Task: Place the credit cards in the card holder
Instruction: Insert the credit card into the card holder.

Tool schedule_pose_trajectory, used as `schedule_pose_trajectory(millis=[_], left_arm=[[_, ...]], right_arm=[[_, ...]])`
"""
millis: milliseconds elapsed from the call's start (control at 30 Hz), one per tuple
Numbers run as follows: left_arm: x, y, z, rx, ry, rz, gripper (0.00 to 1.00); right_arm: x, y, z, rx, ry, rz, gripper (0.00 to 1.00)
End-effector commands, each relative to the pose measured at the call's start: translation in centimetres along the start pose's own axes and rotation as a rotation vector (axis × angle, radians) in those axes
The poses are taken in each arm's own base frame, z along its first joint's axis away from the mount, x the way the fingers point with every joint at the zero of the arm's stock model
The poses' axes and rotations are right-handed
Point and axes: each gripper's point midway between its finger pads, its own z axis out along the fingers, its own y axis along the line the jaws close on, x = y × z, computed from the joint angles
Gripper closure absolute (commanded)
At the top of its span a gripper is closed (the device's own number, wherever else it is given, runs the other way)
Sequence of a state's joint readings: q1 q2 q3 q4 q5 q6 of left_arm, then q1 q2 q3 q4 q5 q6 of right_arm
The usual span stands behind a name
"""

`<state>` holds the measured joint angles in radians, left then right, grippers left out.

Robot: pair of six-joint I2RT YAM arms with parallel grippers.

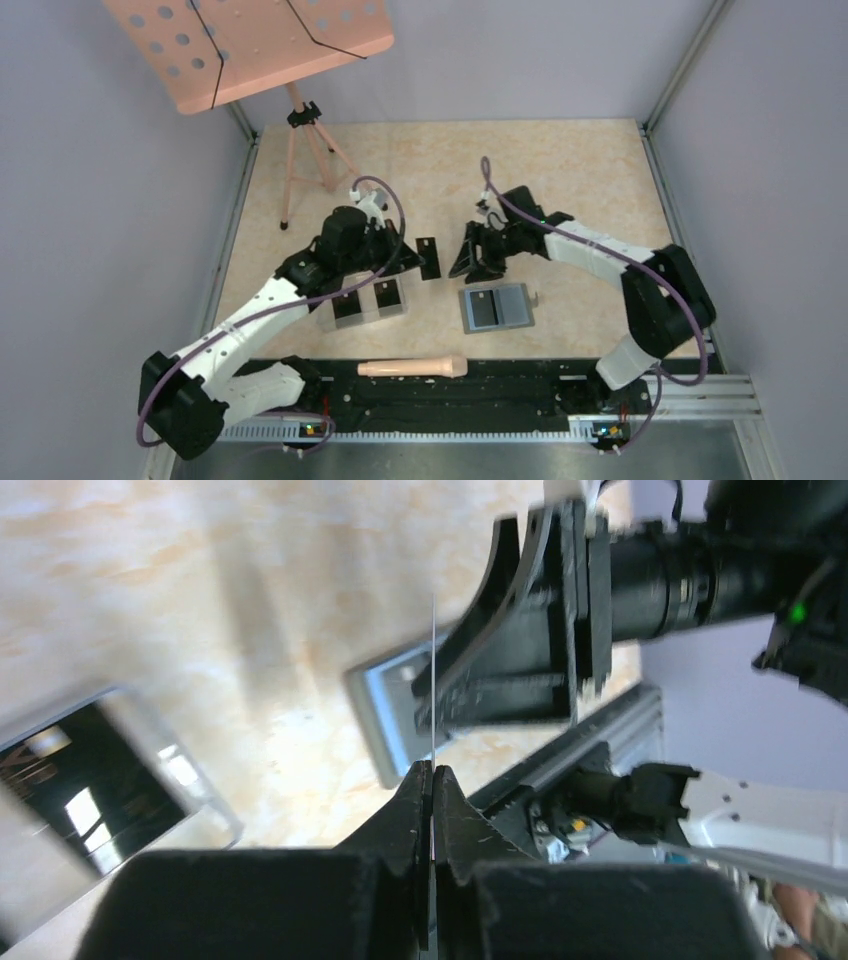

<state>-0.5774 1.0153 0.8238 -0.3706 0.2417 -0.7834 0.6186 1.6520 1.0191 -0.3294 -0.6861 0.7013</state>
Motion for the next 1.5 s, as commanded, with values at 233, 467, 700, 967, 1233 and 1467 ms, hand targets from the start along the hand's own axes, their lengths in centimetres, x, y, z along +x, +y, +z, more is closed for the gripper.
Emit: schedule_pose_trajectory(millis=[233,467,700,967,1233,1467], left_arm=[[2.8,-10.0,5.7,0.361,0.072,0.106,1.0],[6.1,-10.9,9.5,0.371,0.15,0.074,1.0],[9.4,-9.7,11.9,0.343,0.26,0.032,1.0],[10.5,-4.3,12.0,0.134,0.238,0.027,1.0],[10.7,-0.9,11.2,0.016,0.232,0.031,1.0],[10.4,0.3,11.2,0.01,0.225,0.038,1.0]], right_arm=[[-0.4,-13.8,-12.5,0.299,-0.254,0.187,0.36],[1.8,-16.5,-10.8,0.298,-0.188,0.269,0.34],[3.7,-15.5,-8.7,0.226,-0.125,0.288,0.36],[5.1,-13.8,-6.4,0.196,-0.091,0.278,0.38],[5.6,-13.7,-5.8,0.177,-0.089,0.287,0.4],[5.7,-13.6,-5.7,0.171,-0.085,0.285,0.4]])
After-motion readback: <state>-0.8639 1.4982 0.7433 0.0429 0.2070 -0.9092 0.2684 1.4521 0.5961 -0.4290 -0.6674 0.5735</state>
